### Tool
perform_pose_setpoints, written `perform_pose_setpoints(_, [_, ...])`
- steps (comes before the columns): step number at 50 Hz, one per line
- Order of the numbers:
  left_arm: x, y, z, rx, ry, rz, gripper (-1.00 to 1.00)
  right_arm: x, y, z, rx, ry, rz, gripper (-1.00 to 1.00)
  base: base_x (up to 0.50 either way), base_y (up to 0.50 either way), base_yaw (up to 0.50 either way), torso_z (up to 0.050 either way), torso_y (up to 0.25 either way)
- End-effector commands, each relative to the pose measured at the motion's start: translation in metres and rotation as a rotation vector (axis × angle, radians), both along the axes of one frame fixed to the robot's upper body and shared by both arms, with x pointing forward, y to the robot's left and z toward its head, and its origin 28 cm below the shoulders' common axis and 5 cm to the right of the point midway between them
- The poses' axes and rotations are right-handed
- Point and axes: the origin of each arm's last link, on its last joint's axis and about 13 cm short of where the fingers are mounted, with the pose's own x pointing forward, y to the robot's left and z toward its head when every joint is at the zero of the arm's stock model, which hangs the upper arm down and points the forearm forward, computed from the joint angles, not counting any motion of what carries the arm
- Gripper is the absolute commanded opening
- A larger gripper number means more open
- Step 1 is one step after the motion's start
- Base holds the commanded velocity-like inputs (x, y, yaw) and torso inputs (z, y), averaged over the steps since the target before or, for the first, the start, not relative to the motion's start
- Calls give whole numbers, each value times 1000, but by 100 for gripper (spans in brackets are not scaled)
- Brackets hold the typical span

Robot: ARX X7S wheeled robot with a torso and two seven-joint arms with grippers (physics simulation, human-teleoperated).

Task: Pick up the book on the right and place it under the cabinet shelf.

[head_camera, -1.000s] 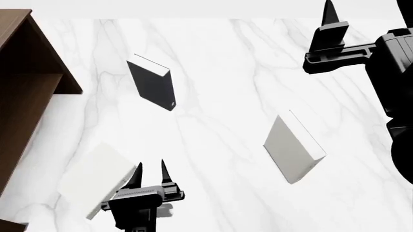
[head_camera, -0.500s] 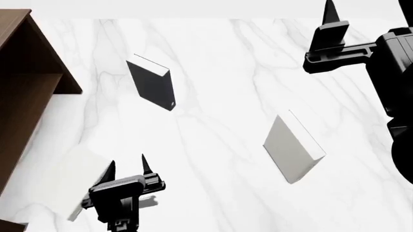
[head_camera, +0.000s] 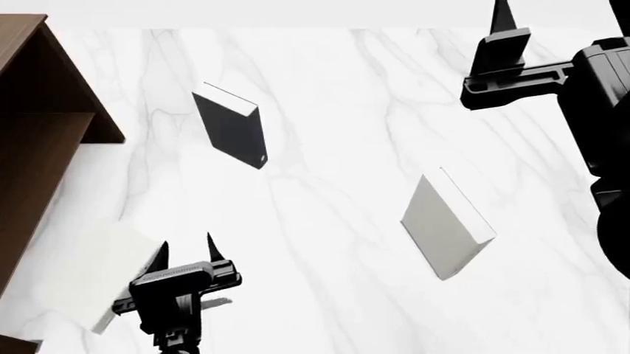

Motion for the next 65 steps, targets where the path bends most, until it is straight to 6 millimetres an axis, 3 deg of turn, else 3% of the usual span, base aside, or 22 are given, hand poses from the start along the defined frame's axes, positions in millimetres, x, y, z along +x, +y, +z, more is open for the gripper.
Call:
perform_pose_setpoints(1, [2, 31, -8, -60, 88, 72, 100, -1, 0, 0, 0, -1, 1, 100, 0, 0, 0, 0, -11])
perform_pose_setpoints(65, [-4, 80, -10, 21, 107, 245, 100, 1, 3, -1, -8, 5, 8, 100, 0, 0, 0, -1, -3])
